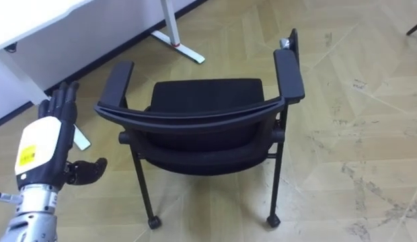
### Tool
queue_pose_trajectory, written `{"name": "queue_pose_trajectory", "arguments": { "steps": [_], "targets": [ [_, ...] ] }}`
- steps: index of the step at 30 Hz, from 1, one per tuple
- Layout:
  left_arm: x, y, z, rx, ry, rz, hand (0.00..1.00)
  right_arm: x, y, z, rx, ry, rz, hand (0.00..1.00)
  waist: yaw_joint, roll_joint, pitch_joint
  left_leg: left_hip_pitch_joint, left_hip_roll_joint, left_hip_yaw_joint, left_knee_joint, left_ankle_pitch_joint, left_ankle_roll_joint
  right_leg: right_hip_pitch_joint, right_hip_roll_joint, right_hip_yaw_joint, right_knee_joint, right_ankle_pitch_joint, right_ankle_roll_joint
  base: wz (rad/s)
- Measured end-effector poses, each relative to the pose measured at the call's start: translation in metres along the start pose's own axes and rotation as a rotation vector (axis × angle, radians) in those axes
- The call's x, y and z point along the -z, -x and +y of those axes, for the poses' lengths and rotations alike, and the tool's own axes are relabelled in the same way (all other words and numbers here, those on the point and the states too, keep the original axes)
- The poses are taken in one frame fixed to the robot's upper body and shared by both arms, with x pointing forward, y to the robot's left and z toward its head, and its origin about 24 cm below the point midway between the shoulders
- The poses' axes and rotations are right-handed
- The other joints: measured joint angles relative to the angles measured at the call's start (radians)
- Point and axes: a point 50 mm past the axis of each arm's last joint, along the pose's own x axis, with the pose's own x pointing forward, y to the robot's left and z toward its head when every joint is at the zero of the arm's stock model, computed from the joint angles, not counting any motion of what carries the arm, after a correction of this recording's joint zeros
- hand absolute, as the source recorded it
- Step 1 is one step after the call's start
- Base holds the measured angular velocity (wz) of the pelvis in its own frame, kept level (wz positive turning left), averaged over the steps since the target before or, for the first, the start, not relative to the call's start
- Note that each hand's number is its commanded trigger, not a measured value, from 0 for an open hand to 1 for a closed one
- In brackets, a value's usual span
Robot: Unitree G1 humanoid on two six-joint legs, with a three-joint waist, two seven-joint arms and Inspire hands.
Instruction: Push chair
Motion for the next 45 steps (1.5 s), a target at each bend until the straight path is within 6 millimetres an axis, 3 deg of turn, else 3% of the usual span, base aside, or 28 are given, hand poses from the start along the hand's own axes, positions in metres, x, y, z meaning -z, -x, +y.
{"name": "queue_pose_trajectory", "arguments": {
  "steps": [4,16,26,36,40,45],
  "targets": [
    [-0.003,0.001,-0.004,0.033,-0.018,-0.013,0.0,0.004,0.0,-0.001,-0.002,-0.009,0.022,0.0,-0.003,0.002,-0.0015,-0.002,0.0,0.003,0.0,0.0,0.0,0.001,0.0,0.007,0.001,0.0,0.0,-0.02],
    [-0.018,0.001,-0.005,0.061,-0.061,-0.109,0.0,-0.008,-0.002,0.006,-0.006,-0.009,-0.007,0.0,-0.039,0.015,-0.0094,0.0,0.0,0.004,-0.001,0.0,0.0,0.002,0.0,0.011,0.001,0.0,0.0,0.0],
    [-0.028,0.005,-0.016,0.148,-0.084,-0.165,0.0,0.0,0.0,0.002,0.001,0.018,0.002,0.0,-0.056,0.025,-0.002,0.0,-0.001,0.003,-0.001,0.0,0.0,-0.006,0.001,0.014,0.001,0.0,0.0,0.0],
    [-0.03,0.004,-0.017,0.165,-0.081,-0.186,0.0,0.0,0.0,0.001,-0.008,0.027,-0.012,0.0,-0.079,0.022,0.0003,0.0,-0.001,0.011,-0.001,0.0,0.0,-0.01,0.0,0.016,0.0,0.0,0.0,0.0],
    [-0.036,-0.005,-0.013,0.136,-0.087,-0.216,0.0,0.001,0.0,0.002,-0.011,0.026,-0.011,0.0,-0.078,0.01,0.0082,-0.002,0.0,0.019,-0.001,0.0,0.0,-0.014,0.0,0.018,0.001,0.0,0.0,-0.02],
    [-0.04,-0.013,-0.009,0.115,-0.087,-0.235,0.0,0.001,0.0,0.002,-0.011,0.02,-0.011,0.0,-0.08,0.01,0.0066,0.001,0.0,0.028,-0.001,0.0,0.0,-0.016,0.0,0.032,0.001,0.0,0.0,-0.08]
  ]
}}
